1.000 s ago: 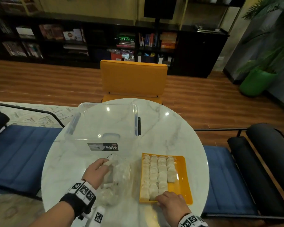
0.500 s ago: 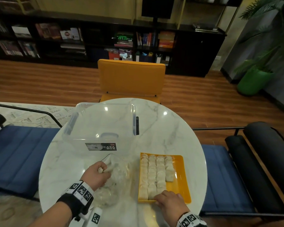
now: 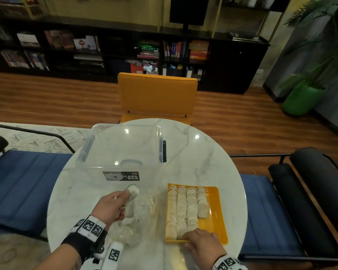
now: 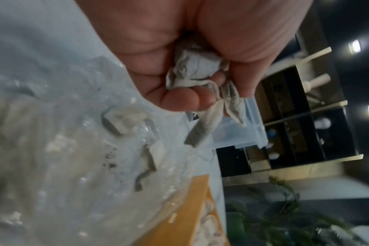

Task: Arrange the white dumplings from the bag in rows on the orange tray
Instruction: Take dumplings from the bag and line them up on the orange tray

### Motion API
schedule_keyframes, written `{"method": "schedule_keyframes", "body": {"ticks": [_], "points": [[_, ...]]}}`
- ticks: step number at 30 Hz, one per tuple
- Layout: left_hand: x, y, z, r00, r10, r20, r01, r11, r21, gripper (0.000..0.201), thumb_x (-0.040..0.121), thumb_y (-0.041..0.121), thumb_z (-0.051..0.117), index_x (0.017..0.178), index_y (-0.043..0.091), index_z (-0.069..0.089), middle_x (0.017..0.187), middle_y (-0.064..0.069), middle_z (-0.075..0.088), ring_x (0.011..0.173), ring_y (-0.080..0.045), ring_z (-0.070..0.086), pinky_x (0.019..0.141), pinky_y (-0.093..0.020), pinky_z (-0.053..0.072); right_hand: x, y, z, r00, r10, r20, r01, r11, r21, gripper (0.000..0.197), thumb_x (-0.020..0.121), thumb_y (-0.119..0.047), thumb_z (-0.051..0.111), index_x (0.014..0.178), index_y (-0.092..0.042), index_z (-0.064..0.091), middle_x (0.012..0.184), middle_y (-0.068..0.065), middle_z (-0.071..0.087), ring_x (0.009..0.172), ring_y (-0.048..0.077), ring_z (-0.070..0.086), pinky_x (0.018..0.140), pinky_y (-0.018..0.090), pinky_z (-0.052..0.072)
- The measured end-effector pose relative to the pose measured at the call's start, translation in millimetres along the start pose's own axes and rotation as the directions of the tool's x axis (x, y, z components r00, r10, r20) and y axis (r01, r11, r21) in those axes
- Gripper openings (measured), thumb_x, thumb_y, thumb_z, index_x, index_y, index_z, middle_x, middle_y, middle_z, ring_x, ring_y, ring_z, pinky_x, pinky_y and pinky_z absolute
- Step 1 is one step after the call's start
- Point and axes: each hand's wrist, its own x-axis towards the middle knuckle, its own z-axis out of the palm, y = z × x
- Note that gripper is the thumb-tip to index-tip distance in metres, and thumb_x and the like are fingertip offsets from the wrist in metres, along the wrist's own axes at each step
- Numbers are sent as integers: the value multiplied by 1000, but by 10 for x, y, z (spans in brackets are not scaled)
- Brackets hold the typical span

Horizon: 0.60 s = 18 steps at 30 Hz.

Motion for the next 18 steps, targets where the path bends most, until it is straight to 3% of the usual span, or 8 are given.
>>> {"method": "schedule_keyframes", "body": {"ticks": [3, 5, 8, 10, 13, 15, 18], "points": [[-43, 88, 38, 998, -30, 58, 42, 976, -215, 27, 87, 35, 68, 94, 9, 70, 71, -11, 55, 64, -24, 50, 61, -34, 44, -38, -15, -11, 999, -11, -42, 10, 1000, -14, 66, 81, -70, 19, 135, -41, 45, 134, -16, 48, 129, 10, 41, 96, 35, 26], [-91, 164, 104, 993, -31, 113, 64, 949, -308, 29, 79, 39, 71, 91, 12, 71, 79, -12, 58, 68, -25, 51, 62, -34, 43, -46, -39, -85, 992, -30, -119, 32, 999, 19, 81, 71, -74, 7, 134, -42, 47, 132, -19, 49, 128, 6, 41, 93, 32, 26], [-177, 287, 295, 984, -11, 177, 81, 914, -397, 26, 75, 39, 68, 87, 17, 69, 75, -6, 64, 61, -18, 55, 56, -27, 40, -40, -112, -290, 965, -66, -254, 104, 985, 139, 85, 76, -85, 7, 128, -39, 55, 123, -20, 55, 120, 1, 47, 95, 26, 31], [-251, 372, 479, 972, 8, 234, 93, 904, -417, 26, 73, 39, 68, 88, 17, 67, 74, -4, 65, 61, -18, 58, 54, -25, 41, -59, -243, -484, 945, -61, -322, 170, 932, 322, 65, 86, -75, 24, 126, -36, 58, 116, -20, 60, 108, -3, 53, 96, 20, 40], [-351, 440, 759, 947, 30, 319, 105, 911, -399, 25, 70, 33, 74, 81, 15, 60, 69, -7, 59, 54, -18, 55, 47, -22, 41, -67, -535, -748, 941, -21, -337, 255, 697, 670, 30, 95, -44, 57, 123, -33, 60, 104, -12, 69, 94, 2, 65, 83, 19, 50], [-380, 447, 903, 932, 33, 362, 111, 922, -371, 25, 69, 26, 78, 76, 13, 58, 69, -12, 58, 52, -22, 53, 45, -23, 42, -47, -678, -858, 942, 4, -335, 277, 552, 786, 19, 94, -31, 64, 113, -25, 62, 90, -5, 69, 78, 7, 68, 67, 21, 51], [-369, 464, 1056, 927, 32, 374, 101, 939, -330, 15, 75, 20, 73, 70, 21, 59, 77, -16, 59, 60, -22, 50, 50, -26, 39, -42, -705, -930, 925, 86, -371, 289, 477, 830, 8, 91, -19, 68, 96, -15, 63, 82, 1, 64, 67, 9, 66, 58, 25, 52]]}}
